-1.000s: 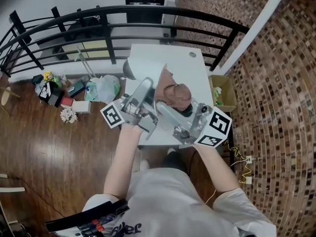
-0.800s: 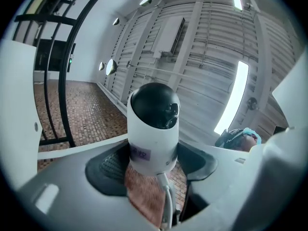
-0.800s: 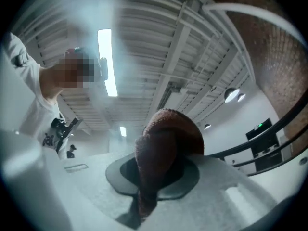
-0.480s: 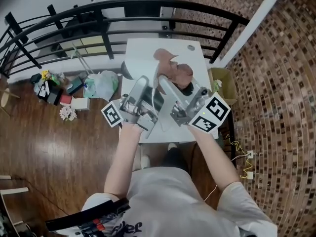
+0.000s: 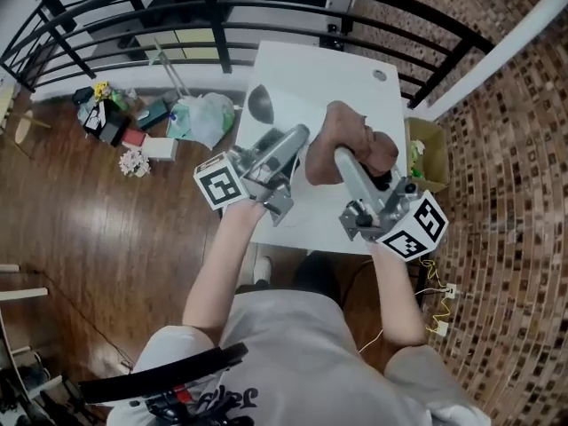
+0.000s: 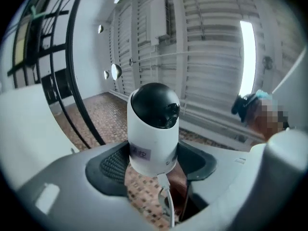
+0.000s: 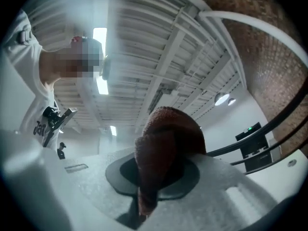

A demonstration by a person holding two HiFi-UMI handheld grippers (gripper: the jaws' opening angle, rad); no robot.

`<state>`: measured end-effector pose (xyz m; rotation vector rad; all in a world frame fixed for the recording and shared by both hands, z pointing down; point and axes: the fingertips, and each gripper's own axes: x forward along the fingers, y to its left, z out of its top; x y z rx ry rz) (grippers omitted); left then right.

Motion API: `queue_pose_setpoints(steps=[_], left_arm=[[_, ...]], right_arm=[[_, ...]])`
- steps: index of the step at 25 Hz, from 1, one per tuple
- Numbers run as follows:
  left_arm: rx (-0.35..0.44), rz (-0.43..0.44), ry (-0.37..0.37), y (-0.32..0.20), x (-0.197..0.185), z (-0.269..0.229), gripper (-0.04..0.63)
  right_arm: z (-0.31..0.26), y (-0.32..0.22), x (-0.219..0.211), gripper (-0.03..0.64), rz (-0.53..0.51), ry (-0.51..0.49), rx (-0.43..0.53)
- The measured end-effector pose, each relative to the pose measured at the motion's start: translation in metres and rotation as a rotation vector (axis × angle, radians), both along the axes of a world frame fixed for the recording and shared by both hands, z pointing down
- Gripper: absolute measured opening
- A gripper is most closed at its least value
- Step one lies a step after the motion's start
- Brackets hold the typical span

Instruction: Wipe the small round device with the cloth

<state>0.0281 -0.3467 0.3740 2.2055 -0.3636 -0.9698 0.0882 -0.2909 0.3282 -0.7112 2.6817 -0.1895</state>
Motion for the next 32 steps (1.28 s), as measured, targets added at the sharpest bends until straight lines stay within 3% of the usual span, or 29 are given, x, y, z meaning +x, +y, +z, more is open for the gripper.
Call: queue_pose_setpoints(steps=[7, 11, 16, 19, 22, 32], left_arm=[[-0.036, -0.204, -0.465, -0.035, 0.002, 0.094, 0.334], [-0.095, -0.263, -0.722, -0.058, 0.008, 0.166, 0.334], [-0.196, -0.322, -1.028, -0.081, 0.017, 0.260, 0.334], [-0.237, -0.338, -1.157, -0.088, 0.023, 0.305, 0.334], [-0.186, -0.343, -1.280, -0.098, 0.035, 0.337, 0.334], [-0.121, -0.301, -1.427, -0.082, 0.045, 0.372, 0.339]], right_arm=[[0.083, -0.045, 0.037, 0.025, 0.133, 0.033, -0.163], [0.142, -0.063, 0.050, 0.025, 0.190, 0.008, -0.298], [0.193, -0.082, 0.063, 0.025, 0.229, 0.045, -0.379], [0.213, -0.096, 0.070, 0.025, 0.244, 0.068, -0.396], [0.225, -0.107, 0.077, 0.025, 0.258, 0.098, -0.397], [0.212, -0.082, 0.080, 0.025, 0.283, 0.138, -0.391]])
